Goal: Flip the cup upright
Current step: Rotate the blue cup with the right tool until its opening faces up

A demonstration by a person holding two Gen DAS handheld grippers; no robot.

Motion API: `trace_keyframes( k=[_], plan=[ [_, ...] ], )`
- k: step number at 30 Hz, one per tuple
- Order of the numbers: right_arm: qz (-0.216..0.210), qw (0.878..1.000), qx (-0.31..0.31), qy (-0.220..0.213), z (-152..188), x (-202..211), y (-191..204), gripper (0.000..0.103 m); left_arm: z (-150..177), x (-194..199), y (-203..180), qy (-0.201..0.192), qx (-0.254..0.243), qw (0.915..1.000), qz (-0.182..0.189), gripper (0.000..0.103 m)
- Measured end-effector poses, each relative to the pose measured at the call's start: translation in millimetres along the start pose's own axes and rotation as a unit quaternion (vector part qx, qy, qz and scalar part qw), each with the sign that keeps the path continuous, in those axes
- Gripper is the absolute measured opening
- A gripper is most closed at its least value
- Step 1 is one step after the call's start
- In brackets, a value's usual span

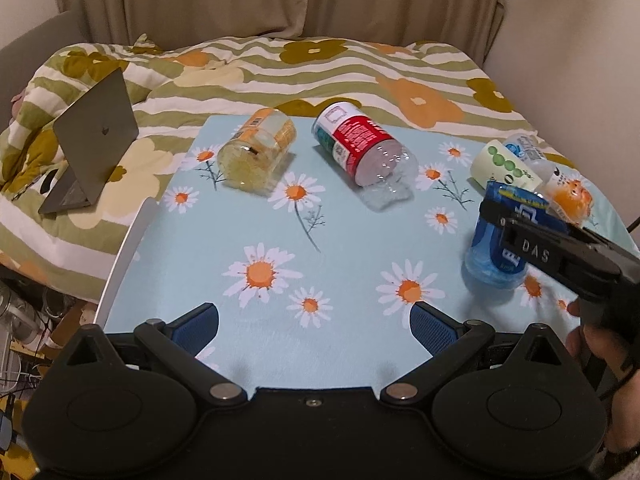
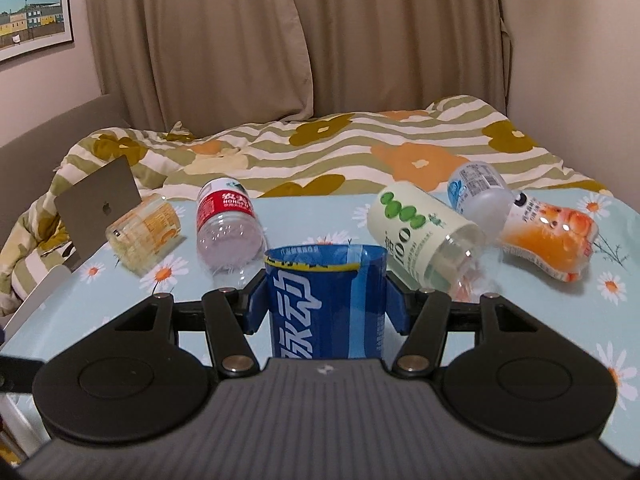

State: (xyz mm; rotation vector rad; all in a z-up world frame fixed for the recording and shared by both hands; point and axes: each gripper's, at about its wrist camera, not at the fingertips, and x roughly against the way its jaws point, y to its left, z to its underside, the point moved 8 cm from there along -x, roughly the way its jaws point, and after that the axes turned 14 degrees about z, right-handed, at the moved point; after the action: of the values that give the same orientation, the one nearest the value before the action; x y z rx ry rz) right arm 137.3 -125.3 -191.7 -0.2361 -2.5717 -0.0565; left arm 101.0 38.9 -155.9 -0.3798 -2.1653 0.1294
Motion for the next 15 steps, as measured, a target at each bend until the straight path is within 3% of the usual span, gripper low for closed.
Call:
trace_keyframes(
  k=[15],
  plan=[
    [-0.007,0.998,0.054,0.024,14,18,8,0.074,-2,-1,-16,-0.001,-0.015,0.9998,0.009,0.103]
  ],
)
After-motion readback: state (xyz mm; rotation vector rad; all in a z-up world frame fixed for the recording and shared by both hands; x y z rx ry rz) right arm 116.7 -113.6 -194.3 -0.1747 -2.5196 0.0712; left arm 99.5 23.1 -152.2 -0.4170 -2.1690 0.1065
